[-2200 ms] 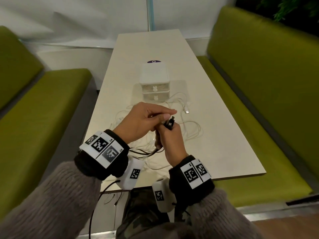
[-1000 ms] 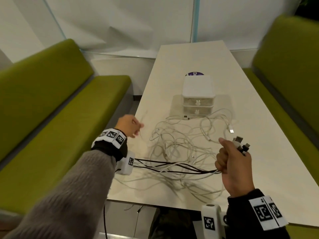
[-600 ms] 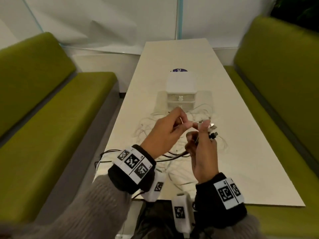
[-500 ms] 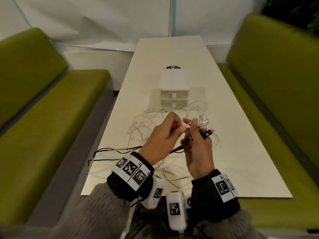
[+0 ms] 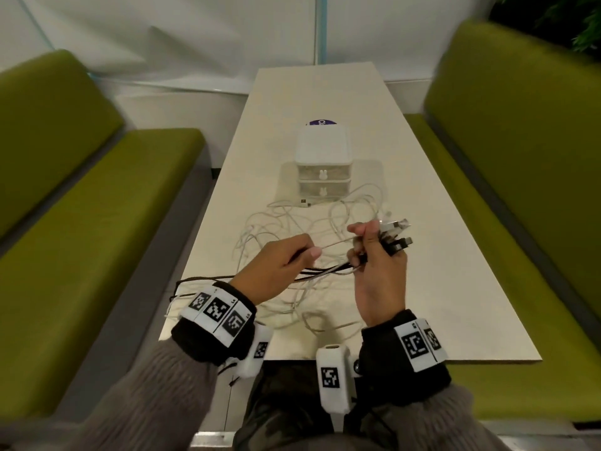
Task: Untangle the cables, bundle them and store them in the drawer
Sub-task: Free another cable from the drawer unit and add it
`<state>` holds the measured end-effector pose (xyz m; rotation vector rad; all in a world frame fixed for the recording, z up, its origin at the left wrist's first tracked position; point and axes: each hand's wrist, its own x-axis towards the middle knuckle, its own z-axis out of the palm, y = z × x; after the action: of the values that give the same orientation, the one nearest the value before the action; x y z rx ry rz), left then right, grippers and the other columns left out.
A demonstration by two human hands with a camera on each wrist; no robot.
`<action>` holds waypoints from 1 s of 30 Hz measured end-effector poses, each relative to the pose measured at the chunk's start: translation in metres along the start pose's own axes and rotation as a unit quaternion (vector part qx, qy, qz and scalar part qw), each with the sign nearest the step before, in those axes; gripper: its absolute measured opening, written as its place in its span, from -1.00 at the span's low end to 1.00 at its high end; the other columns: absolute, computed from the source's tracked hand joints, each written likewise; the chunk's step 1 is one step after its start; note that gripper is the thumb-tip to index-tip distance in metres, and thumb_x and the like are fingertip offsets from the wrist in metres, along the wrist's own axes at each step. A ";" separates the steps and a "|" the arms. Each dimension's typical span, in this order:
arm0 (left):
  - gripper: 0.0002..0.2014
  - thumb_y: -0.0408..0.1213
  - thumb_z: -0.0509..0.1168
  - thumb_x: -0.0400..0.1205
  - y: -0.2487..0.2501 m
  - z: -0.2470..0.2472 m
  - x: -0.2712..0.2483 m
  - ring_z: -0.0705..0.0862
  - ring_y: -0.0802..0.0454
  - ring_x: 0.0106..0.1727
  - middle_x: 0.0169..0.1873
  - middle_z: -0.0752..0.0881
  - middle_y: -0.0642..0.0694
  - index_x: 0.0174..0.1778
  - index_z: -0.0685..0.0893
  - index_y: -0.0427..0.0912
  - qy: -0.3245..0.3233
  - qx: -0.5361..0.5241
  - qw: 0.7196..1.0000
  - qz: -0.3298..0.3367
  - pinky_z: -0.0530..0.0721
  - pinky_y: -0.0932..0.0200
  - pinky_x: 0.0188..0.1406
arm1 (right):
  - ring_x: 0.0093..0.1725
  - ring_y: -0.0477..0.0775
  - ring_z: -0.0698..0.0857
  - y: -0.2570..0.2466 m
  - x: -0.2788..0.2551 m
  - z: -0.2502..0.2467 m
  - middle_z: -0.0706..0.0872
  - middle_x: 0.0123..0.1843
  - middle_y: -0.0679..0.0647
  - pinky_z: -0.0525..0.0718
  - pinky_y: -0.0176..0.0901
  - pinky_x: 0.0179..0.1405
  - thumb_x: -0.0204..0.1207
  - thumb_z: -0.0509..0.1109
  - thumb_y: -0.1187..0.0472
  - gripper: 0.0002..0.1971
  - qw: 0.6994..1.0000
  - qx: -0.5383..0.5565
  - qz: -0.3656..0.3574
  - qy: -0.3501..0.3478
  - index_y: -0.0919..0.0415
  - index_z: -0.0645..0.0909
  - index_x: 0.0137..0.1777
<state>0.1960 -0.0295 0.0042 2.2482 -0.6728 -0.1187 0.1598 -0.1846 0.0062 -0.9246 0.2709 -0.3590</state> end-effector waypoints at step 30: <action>-0.81 -0.13 0.23 0.67 0.012 -0.019 0.022 0.57 0.13 -0.06 -0.09 0.67 -0.05 -0.08 0.59 -0.20 -0.001 0.037 0.998 0.057 0.52 0.36 -0.06 | -0.35 -0.22 0.61 0.005 0.000 -0.001 0.65 -0.35 -0.09 0.46 -0.55 -0.32 0.53 0.45 0.05 -0.78 0.928 -0.354 -0.113 -0.040 0.14 0.63 -0.27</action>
<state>0.2151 -0.0347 0.0290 2.2752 -0.8160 -0.0407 0.1600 -0.1828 0.0017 -1.6897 0.2187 -0.4434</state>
